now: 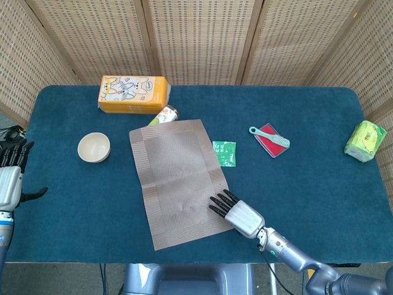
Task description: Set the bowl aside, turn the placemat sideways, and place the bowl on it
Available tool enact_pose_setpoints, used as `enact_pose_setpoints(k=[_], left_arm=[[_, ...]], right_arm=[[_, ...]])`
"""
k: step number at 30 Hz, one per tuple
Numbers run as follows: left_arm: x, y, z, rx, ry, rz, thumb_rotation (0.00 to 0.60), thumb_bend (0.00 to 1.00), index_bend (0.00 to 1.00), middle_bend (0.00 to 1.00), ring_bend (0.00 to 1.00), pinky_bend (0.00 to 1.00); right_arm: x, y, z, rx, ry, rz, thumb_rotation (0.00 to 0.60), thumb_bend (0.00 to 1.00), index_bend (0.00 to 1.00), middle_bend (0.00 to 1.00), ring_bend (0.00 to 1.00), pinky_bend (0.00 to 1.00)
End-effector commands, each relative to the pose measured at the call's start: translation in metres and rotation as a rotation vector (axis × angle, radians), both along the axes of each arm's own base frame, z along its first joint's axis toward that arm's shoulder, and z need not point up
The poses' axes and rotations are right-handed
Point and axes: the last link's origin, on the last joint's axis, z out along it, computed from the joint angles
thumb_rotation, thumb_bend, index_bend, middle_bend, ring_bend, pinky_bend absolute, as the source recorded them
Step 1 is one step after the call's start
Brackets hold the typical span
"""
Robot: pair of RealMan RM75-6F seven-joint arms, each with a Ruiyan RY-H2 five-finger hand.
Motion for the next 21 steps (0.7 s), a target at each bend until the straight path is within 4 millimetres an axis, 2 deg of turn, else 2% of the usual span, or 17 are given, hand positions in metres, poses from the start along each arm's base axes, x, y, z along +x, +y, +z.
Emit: enact_pose_setpoints(k=[1,10,12,17,21], left_arm=[[0.000,0.001,-0.001,-0.001,0.001,0.002,0.600,0.00,0.00,0.00,0.00,0.00],[0.000,0.001,-0.002,-0.007,0.004,0.006,0.600,0.00,0.00,0.00,0.00,0.00],[0.000,0.001,-0.002,-0.008,0.004,0.006,0.600,0.00,0.00,0.00,0.00,0.00],[0.000,0.002,-0.003,-0.009,0.002,0.005,0.600,0.00,0.00,0.00,0.00,0.00],[0.000,0.002,-0.004,-0.015,0.000,0.001,0.600,0.00,0.00,0.00,0.00,0.00]], right_arm=[[0.002,-0.003,-0.006,-0.007,0.002,0.015,0.600,0.00,0.12,0.00,0.00,0.00],[0.008,-0.011,-0.015,-0.009,-0.001,0.026,0.600,0.01,0.12,0.00,0.00,0.00],[0.010,-0.012,-0.015,-0.010,-0.011,0.022,0.600,0.07,0.13,0.00,0.00,0.00],[0.015,-0.015,-0.015,-0.018,-0.043,0.022,0.600,0.32,0.15,0.00,0.00,0.00],[0.022,-0.020,-0.015,-0.026,-0.083,0.026,0.600,0.45,0.15,0.00,0.00,0.00]])
